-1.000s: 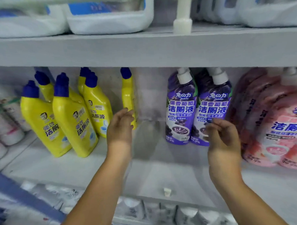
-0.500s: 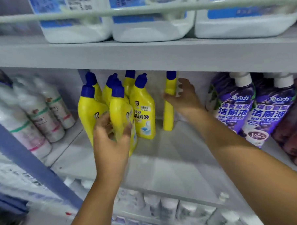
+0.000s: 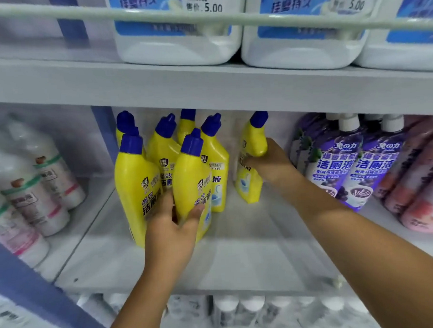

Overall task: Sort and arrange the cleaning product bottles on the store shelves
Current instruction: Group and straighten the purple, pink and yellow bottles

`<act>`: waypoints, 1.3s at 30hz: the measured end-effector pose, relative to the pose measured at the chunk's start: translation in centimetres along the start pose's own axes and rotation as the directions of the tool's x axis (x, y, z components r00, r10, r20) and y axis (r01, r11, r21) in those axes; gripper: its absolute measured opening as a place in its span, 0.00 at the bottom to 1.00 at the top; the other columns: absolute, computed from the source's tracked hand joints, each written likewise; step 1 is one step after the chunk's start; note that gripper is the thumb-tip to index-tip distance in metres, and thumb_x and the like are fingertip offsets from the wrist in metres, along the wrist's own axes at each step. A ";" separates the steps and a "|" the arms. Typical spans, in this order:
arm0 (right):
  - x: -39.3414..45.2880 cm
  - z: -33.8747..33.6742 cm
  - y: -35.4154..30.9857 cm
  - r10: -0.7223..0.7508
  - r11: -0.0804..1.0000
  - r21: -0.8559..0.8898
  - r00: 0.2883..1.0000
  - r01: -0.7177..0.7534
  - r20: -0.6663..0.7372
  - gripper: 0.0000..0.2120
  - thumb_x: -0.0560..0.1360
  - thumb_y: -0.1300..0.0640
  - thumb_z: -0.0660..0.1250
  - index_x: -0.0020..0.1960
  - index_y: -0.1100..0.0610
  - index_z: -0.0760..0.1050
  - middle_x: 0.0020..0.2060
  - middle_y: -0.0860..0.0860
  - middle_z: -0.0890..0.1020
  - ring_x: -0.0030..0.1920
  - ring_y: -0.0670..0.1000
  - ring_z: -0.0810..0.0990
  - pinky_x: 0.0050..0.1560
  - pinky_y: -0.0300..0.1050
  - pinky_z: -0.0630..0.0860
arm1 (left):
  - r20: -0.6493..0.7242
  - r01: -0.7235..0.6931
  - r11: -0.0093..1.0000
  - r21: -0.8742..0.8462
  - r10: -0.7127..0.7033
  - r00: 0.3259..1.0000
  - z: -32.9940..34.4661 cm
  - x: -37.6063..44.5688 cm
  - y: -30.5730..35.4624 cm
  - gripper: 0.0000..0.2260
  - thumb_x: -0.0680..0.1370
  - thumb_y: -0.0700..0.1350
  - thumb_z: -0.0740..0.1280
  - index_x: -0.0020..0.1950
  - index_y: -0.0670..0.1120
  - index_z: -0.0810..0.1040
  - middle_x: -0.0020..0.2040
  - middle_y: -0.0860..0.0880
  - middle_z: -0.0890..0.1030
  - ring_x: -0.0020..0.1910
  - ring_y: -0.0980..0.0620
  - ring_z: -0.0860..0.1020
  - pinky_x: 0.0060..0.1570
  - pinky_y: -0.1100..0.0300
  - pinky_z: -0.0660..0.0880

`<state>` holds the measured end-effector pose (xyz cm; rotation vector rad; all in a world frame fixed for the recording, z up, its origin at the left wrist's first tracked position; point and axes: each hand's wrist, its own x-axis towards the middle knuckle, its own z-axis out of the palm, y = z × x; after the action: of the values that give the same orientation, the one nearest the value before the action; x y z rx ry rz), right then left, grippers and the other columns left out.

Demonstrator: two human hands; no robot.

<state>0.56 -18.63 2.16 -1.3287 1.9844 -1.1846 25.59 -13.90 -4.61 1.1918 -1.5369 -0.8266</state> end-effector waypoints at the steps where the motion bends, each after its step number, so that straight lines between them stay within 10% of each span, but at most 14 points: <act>1: -1.0 -0.4 -0.2 -0.019 0.999 0.028 1.000 0.019 -0.002 0.11 0.69 0.59 0.71 0.51 0.56 0.79 0.44 0.54 0.86 0.45 0.54 0.86 0.47 0.53 0.84 | 0.015 0.000 1.000 -0.012 0.000 1.000 0.0 0.0 -0.2 0.23 0.73 0.60 0.73 0.67 0.60 0.75 0.57 0.61 0.84 0.59 0.54 0.82 0.60 0.47 0.79; 14: -8.0 -2.9 2.9 -0.019 0.989 0.138 0.978 0.048 -0.205 0.23 0.74 0.60 0.75 0.62 0.50 0.66 0.53 0.50 0.81 0.52 0.50 0.81 0.54 0.50 0.78 | 0.387 0.145 0.966 -0.212 -0.053 0.921 6.1 1.3 1.2 0.21 0.72 0.58 0.73 0.64 0.60 0.75 0.59 0.59 0.84 0.59 0.56 0.82 0.62 0.49 0.78; 27: -8.3 0.1 7.1 -0.017 0.972 0.215 0.943 0.094 -0.332 0.18 0.74 0.59 0.74 0.58 0.45 0.72 0.51 0.45 0.82 0.51 0.44 0.81 0.53 0.38 0.76 | 0.230 0.003 0.996 -0.092 0.018 0.973 10.6 4.0 2.1 0.22 0.80 0.47 0.70 0.73 0.48 0.71 0.64 0.53 0.80 0.60 0.55 0.78 0.54 0.74 0.72; 39: -2.7 0.7 8.2 -0.038 0.970 0.222 0.963 0.100 -0.268 0.16 0.72 0.56 0.74 0.58 0.53 0.78 0.52 0.51 0.86 0.52 0.49 0.85 0.57 0.56 0.82 | 0.105 0.029 0.980 -0.197 -0.008 0.994 9.8 8.7 -0.2 0.15 0.81 0.42 0.69 0.65 0.53 0.70 0.60 0.50 0.83 0.57 0.59 0.82 0.61 0.55 0.79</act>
<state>-1.87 -15.17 -5.42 -1.1803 1.9086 -1.6463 16.00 -22.80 -5.07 1.0328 -1.4891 -1.0428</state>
